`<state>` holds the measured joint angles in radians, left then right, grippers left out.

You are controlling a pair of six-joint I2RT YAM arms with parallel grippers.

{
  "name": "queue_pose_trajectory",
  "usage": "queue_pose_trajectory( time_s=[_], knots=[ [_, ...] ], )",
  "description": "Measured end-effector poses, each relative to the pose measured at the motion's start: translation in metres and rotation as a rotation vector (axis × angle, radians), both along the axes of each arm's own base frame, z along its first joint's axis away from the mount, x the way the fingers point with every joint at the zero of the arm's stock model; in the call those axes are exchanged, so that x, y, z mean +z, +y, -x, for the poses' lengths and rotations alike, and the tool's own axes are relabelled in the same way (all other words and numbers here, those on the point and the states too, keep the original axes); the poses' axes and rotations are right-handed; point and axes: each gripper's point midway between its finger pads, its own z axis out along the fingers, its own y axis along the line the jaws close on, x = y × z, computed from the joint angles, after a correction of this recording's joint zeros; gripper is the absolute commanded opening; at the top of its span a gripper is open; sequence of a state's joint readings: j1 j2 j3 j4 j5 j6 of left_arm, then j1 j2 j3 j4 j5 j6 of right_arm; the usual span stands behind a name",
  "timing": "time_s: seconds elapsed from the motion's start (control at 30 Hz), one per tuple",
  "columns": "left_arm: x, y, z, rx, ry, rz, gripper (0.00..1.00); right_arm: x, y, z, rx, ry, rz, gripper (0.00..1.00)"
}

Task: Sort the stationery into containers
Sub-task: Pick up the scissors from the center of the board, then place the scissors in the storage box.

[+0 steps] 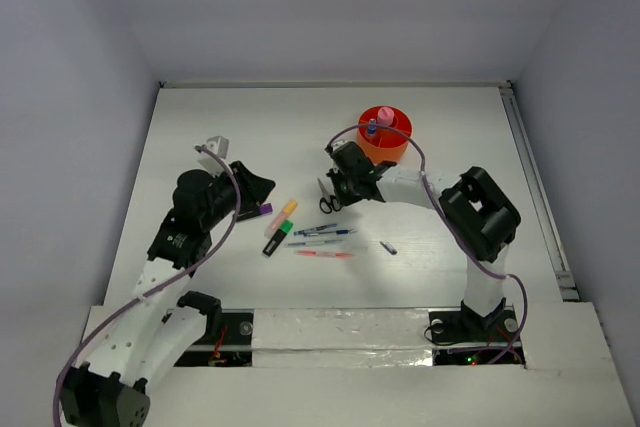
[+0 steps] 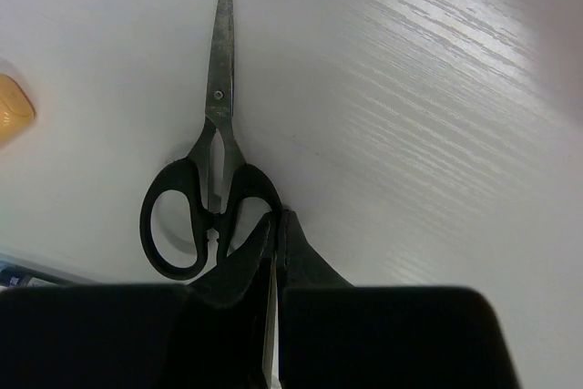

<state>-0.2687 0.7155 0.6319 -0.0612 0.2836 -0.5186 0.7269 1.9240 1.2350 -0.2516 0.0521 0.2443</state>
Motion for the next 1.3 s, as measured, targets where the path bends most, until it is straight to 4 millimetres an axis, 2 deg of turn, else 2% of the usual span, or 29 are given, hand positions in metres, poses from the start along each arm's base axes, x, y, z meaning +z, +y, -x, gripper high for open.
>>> queue_pose_trajectory(
  time_s=[0.17,0.27,0.37,0.47,0.57,0.67,0.8,0.9,1.0,1.1,1.2,1.3],
  knots=[
    [-0.023,-0.042,0.013,-0.117,0.079,0.029,0.25,0.003,-0.004,0.003,-0.029,-0.015,-0.021,0.0],
    [-0.032,-0.064,0.018,-0.164,0.099,0.043,0.25,0.016,-0.007,0.005,-0.049,-0.042,-0.052,0.0],
    [-0.042,-0.082,0.019,-0.187,0.122,0.049,0.23,0.042,-0.006,0.003,-0.066,-0.101,-0.115,0.0],
    [-0.052,-0.095,0.018,-0.185,0.139,0.036,0.25,0.078,-0.004,0.0,-0.079,-0.176,-0.192,0.0],
    [-0.053,-0.102,0.012,-0.166,0.126,0.039,0.26,0.11,-0.003,-0.002,-0.087,-0.24,-0.261,0.0],
    [-0.057,-0.104,0.003,-0.14,0.119,0.039,0.29,0.129,-0.003,-0.001,-0.091,-0.28,-0.308,0.0],
    [-0.071,-0.108,-0.006,-0.122,0.137,0.024,0.32,0.135,-0.005,0.003,-0.092,-0.289,-0.329,0.0],
    [-0.074,-0.111,-0.009,-0.119,0.136,0.023,0.34,0.135,-0.006,0.007,-0.089,-0.281,-0.34,0.0],
    [-0.065,-0.114,-0.013,-0.122,0.103,0.047,0.4,0.136,-0.005,0.01,-0.084,-0.273,-0.35,0.0],
    [-0.052,-0.118,-0.017,-0.128,0.063,0.084,0.42,0.134,-0.004,0.013,-0.076,-0.262,-0.359,0.0],
    [-0.047,-0.124,-0.019,-0.146,0.041,0.111,0.42,0.13,-0.003,0.016,-0.071,-0.246,-0.363,0.0],
    [-0.051,-0.131,-0.02,-0.164,0.047,0.12,0.37,0.127,-0.003,0.019,-0.07,-0.236,-0.369,0.0]
  ],
)
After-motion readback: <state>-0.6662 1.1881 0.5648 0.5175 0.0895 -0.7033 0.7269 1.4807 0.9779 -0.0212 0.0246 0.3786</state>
